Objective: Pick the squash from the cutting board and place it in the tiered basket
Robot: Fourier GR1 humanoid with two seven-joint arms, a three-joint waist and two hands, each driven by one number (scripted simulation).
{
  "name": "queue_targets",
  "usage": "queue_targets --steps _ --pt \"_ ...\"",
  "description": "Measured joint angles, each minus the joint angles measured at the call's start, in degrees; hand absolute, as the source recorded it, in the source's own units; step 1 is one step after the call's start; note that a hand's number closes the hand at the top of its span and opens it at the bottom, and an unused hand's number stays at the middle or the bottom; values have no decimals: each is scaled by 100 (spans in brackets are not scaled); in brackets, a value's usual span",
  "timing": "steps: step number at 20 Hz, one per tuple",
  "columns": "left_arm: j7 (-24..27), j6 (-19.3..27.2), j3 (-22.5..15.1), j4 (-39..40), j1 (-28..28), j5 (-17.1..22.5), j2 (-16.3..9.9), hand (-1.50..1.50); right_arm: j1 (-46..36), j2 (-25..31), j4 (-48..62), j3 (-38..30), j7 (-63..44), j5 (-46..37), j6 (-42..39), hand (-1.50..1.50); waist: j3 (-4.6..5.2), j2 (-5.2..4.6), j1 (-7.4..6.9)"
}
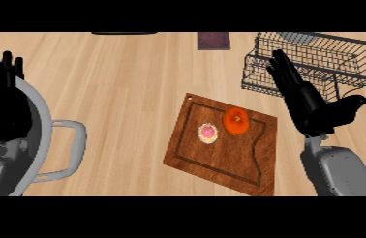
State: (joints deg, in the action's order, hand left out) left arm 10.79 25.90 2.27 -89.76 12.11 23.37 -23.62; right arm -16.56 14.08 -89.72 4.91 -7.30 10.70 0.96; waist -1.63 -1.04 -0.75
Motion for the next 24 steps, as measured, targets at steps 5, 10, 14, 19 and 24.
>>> queue_targets --steps 5,10,14,19,24 --pt "-785 -555 -463 176 -203 -698 -456 0 -192 -138 519 -154 264 492 -515 150 107 47 0" --pt "-1252 -1093 -819 412 -391 -1180 -673 0 -58 157 1047 -510 206 -62 184 -150 135 21 168" --pt "-1502 -1294 -971 541 -384 -1584 -566 0 296 213 1172 -523 136 -570 689 -150 153 68 136" --pt "-1637 -1527 -913 610 -396 -1900 -403 0 350 909 701 -501 -452 -704 165 -150 163 101 114" --pt "-1768 -1655 -860 621 -345 -2114 -254 0 8 1835 436 -47 -1287 -859 -982 -150 170 108 70"
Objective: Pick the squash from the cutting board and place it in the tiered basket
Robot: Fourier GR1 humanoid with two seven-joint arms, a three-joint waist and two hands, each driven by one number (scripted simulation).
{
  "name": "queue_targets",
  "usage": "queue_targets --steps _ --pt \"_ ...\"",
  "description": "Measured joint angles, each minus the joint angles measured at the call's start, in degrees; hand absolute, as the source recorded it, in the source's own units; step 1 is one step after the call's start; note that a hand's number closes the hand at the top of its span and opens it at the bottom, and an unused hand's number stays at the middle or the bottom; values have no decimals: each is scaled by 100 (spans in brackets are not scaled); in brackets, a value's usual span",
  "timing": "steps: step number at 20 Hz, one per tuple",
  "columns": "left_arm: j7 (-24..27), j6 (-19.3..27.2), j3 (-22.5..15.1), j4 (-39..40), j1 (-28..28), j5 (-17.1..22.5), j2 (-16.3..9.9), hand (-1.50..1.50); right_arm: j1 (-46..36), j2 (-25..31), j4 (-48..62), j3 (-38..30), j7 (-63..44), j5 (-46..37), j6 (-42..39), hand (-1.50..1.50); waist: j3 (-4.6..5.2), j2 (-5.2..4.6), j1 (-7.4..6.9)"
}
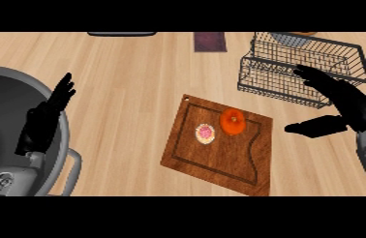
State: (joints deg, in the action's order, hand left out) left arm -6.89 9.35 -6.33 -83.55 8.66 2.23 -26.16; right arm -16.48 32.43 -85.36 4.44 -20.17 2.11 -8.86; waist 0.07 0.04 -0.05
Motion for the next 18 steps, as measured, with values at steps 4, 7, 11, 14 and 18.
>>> queue_targets --steps 4,7,11,14,18 --pt "-112 -75 90 7 91 -153 113 0 -629 312 -165 350 -885 42 -733 -150 5 0 -49" --pt "-108 -50 114 50 157 -287 278 0 -1180 150 -106 616 -1549 -53 -926 -150 6 2 -60" --pt "181 -13 261 105 101 -344 349 0 -1693 -208 211 812 -2175 -260 -1037 -150 10 11 -53" --pt "203 51 276 140 152 -469 438 0 -1970 -468 502 872 -2533 -338 -1169 -150 8 9 -46" --pt "334 23 327 184 86 -537 499 0 -2145 -816 693 1006 -2933 -479 -1262 -150 13 24 -37"
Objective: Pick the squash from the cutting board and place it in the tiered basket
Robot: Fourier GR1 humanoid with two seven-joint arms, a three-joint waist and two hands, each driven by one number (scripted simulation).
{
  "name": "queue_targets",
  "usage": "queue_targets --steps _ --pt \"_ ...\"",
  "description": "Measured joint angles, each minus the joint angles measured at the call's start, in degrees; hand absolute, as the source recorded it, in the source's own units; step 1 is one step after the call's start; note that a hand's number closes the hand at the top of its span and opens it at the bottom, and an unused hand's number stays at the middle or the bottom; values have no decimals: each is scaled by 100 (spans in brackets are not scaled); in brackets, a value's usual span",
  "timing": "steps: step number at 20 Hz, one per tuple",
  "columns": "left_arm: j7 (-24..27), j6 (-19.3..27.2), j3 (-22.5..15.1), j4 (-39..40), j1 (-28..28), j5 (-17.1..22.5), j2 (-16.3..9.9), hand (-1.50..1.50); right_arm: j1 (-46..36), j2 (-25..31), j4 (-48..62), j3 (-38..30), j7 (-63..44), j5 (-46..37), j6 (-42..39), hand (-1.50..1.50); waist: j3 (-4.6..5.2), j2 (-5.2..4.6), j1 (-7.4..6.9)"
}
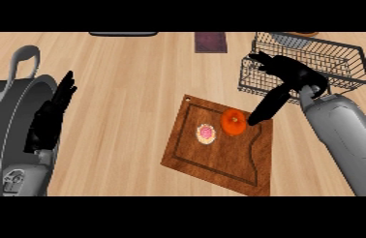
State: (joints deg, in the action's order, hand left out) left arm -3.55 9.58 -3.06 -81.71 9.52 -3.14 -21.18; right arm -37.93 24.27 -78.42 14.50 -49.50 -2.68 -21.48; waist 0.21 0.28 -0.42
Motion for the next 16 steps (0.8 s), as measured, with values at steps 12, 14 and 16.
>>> queue_targets --steps 12,14,16 --pt "17 -66 169 -143 -151 -139 118 0 121 -370 30 242 -50 -617 -272 -150 25 44 -16" --pt "4 -118 233 -125 -121 -131 108 0 190 -394 -32 275 -2 -757 -298 -150 32 47 -13" --pt "92 -97 241 -75 -146 -196 150 0 225 -429 -97 342 -34 -919 -329 -150 22 45 0"
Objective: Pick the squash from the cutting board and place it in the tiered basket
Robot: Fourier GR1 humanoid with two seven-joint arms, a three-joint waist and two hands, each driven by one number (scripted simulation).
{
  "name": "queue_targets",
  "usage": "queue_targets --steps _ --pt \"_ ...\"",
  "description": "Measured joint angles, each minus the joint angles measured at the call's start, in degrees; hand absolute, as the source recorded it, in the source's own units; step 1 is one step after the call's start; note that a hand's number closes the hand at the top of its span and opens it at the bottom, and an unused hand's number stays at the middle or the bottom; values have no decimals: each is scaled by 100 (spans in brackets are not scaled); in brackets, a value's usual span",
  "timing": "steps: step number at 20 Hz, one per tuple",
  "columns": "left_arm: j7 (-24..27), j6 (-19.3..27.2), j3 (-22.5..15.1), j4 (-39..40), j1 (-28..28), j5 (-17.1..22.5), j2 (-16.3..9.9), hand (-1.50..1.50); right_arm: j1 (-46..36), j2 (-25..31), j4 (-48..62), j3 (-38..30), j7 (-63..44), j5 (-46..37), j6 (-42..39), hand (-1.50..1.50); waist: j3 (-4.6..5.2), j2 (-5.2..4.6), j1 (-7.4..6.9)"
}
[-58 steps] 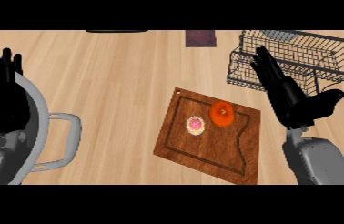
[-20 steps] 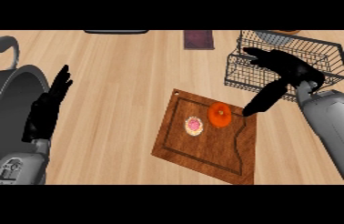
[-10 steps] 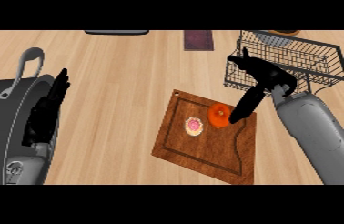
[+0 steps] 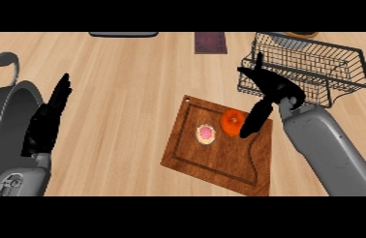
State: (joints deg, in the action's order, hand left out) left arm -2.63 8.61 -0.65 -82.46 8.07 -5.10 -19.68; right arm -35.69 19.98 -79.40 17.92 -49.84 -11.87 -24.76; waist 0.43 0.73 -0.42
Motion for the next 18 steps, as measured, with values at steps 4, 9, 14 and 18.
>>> queue_targets --steps 4,9,14,18 --pt "20 -35 10 -3 4 -73 64 0 80 -92 -118 83 -74 -355 8 -150 -9 -4 17" --pt "-97 -101 114 -18 76 -111 100 0 379 -161 -481 164 -24 -733 -23 -150 -6 -4 24" --pt "-144 -160 142 -73 66 -169 154 0 419 -316 -390 130 -5 -1013 -56 -150 -1 1 12" --pt "-125 -237 239 -95 37 -142 134 0 428 -473 -240 90 -11 -1190 -30 -150 10 11 7"
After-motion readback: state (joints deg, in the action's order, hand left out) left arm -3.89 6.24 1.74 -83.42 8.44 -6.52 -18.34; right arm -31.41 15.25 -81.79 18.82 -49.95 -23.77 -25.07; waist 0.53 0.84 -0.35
